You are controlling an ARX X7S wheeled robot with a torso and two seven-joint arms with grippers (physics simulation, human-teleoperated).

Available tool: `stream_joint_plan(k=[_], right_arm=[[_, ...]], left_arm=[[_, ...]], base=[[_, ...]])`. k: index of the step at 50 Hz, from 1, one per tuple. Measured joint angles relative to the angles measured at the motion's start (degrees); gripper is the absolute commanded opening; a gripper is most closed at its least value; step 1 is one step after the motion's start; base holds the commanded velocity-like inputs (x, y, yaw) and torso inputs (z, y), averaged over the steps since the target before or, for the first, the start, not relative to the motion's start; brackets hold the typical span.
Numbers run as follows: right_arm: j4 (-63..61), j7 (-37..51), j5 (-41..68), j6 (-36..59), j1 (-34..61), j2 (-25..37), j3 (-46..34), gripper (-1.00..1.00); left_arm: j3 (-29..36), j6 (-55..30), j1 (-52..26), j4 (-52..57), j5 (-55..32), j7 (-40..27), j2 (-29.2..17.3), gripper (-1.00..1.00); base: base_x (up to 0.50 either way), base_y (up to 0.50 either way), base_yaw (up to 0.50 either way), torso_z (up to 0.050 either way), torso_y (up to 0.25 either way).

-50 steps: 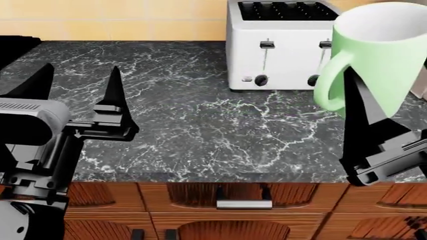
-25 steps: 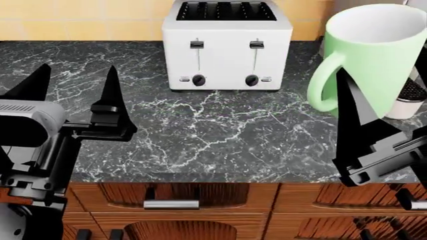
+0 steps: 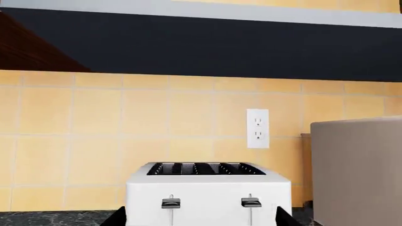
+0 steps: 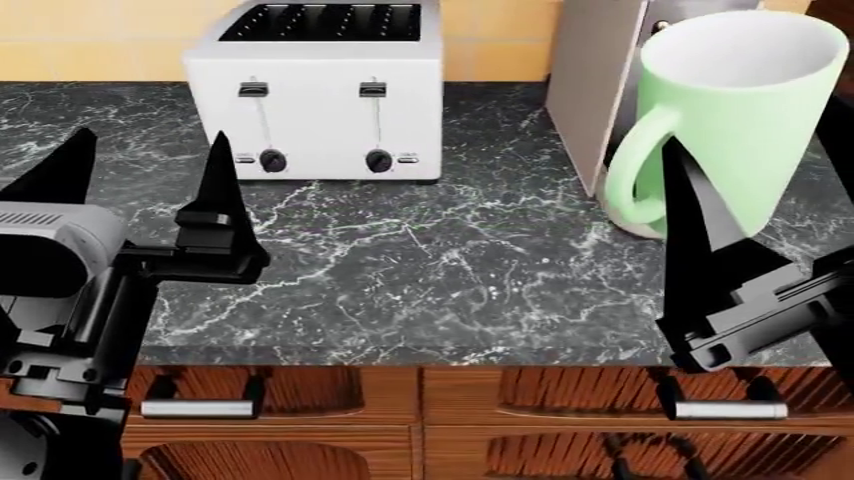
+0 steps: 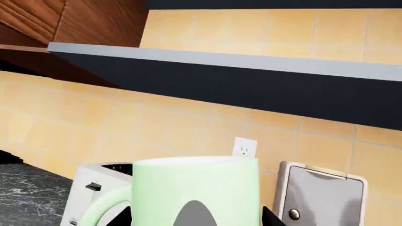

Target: Pick the mug from the cabinet, place it under the coffee machine dispenser, and press the start button.

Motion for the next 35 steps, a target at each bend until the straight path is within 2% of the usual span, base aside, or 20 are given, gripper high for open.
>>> stream_joint_plan(k=[19,35], right_arm=[[0.5,-0.6,-2.8,-1.2,-0.2,-1.1,-3.4,-1.0],[0.4,0.0,-2.4,-1.4,-1.1,-0.4,-4.1,-1.0]], left_arm=[[-0.2,0.8,0.9,0.0,0.0,-0.2,-0.4,1.0],[-0.1,1.3,1.2,-0.1,-0.1,-0.4,-0.7,1.0]], base=[[0.0,-0.49,0.0,0.0,0.0],[0.0,-0.02,0.0,0.0,0.001]])
